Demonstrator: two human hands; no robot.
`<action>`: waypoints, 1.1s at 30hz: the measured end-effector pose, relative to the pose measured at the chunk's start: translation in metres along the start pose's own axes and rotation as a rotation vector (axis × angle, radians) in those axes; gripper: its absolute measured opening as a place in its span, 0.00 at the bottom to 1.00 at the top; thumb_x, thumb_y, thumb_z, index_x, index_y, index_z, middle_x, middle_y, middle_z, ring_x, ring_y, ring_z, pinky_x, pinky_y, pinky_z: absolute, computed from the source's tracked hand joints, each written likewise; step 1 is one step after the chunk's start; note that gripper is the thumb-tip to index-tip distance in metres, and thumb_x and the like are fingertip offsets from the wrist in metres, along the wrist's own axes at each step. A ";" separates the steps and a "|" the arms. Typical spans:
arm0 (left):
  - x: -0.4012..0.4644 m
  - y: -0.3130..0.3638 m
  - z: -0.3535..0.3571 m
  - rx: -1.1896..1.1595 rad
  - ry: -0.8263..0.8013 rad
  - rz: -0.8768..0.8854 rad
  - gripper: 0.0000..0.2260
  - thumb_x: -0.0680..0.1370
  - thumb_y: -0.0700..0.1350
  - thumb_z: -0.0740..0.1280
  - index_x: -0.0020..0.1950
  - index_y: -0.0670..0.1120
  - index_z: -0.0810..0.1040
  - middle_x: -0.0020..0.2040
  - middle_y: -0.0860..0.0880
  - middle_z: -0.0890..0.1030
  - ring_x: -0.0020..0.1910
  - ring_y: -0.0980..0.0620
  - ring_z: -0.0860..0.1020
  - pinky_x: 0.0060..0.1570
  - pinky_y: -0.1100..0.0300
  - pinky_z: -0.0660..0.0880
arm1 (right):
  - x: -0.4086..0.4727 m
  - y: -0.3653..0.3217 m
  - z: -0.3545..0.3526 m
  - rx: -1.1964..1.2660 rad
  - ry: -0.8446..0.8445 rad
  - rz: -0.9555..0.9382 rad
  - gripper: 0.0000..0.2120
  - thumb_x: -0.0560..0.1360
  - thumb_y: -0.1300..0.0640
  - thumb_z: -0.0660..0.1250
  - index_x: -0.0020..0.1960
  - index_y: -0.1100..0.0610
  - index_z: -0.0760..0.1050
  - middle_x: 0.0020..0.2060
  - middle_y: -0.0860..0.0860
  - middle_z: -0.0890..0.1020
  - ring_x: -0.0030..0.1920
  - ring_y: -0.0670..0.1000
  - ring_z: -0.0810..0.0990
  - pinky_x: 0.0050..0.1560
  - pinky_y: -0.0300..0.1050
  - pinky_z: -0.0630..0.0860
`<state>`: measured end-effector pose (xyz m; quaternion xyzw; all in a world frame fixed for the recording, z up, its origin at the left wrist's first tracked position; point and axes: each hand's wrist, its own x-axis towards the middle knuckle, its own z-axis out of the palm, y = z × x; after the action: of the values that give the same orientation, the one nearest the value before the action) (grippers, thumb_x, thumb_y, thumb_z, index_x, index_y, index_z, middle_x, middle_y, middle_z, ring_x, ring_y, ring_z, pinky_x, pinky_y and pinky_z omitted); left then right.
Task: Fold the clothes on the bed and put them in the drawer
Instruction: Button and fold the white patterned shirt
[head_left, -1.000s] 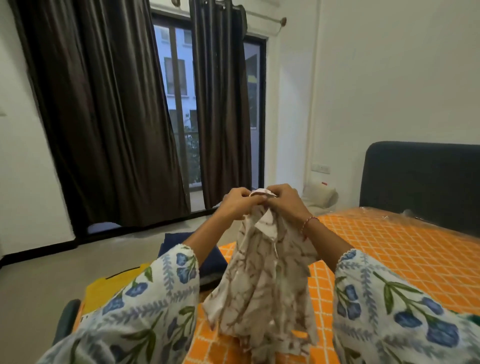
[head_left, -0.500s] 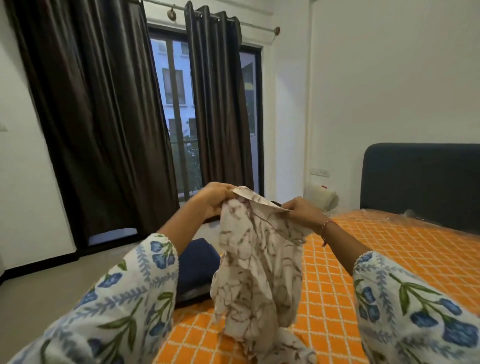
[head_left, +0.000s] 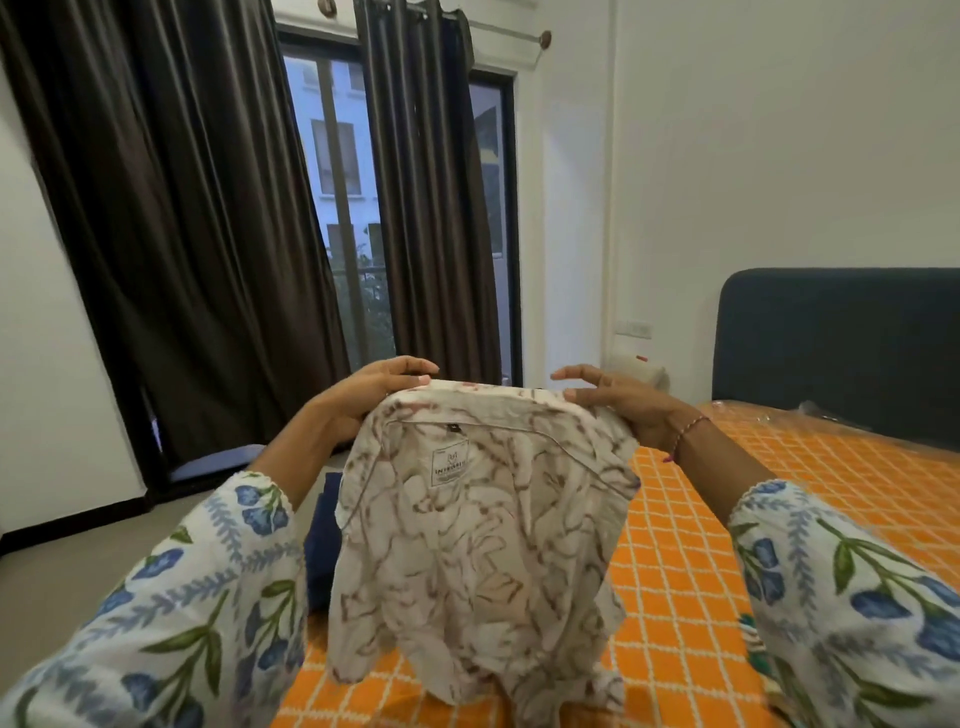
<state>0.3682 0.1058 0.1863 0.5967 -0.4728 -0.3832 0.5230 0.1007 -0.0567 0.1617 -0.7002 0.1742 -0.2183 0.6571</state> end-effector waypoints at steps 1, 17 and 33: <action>0.001 -0.004 0.000 0.002 0.024 0.038 0.05 0.78 0.40 0.65 0.48 0.47 0.80 0.44 0.45 0.82 0.40 0.50 0.80 0.43 0.56 0.80 | 0.000 0.000 0.002 0.038 0.030 -0.040 0.07 0.77 0.63 0.63 0.53 0.54 0.74 0.40 0.50 0.82 0.36 0.48 0.82 0.35 0.40 0.80; -0.010 0.005 0.008 0.591 -0.052 0.208 0.11 0.66 0.56 0.74 0.41 0.51 0.85 0.39 0.55 0.83 0.40 0.61 0.80 0.43 0.67 0.73 | 0.013 -0.013 0.027 -1.393 0.052 -0.186 0.08 0.75 0.50 0.68 0.38 0.48 0.76 0.39 0.46 0.76 0.43 0.50 0.72 0.39 0.41 0.64; 0.007 -0.019 0.047 1.205 0.808 0.508 0.05 0.81 0.37 0.53 0.49 0.42 0.67 0.35 0.46 0.74 0.31 0.45 0.71 0.30 0.53 0.65 | 0.025 -0.017 0.032 -1.438 0.647 -0.299 0.06 0.78 0.63 0.56 0.44 0.55 0.67 0.46 0.59 0.79 0.48 0.62 0.77 0.37 0.46 0.62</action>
<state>0.3281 0.0867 0.1603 0.7453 -0.4948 0.3203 0.3117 0.1385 -0.0420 0.1794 -0.8699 0.3584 -0.3305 -0.0745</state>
